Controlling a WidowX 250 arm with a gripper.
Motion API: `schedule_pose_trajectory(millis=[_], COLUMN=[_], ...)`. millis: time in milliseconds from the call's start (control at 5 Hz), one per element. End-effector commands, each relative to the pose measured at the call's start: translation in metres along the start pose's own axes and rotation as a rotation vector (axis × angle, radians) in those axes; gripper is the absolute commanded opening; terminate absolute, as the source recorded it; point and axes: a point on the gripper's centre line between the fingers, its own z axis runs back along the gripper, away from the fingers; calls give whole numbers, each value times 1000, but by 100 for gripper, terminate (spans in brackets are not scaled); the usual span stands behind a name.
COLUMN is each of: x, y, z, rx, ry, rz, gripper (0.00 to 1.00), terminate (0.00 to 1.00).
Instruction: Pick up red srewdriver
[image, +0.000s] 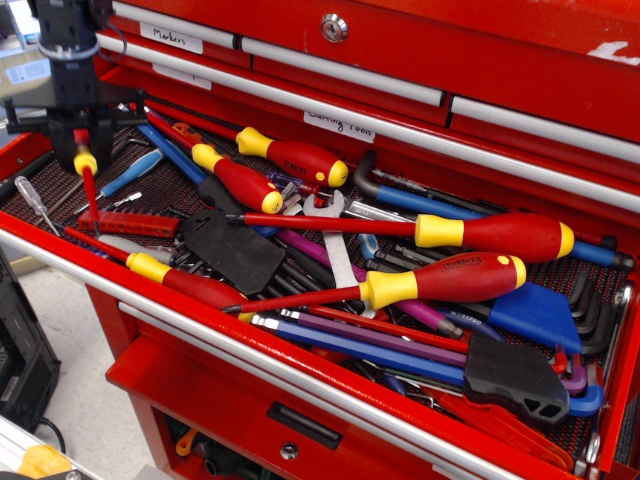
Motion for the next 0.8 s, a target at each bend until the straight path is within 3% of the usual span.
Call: schedule_pose_trajectory(millis=[0, 200, 400, 600], x=[30, 38, 44, 49], y=[5, 2, -4, -9], z=[62, 85, 95, 104], rx=[14, 41, 29, 34], ry=[-219, -289, -277, -300], rz=[44, 60, 61, 73], gripper=[0, 0, 0, 0], terminate=[0, 0, 0, 100])
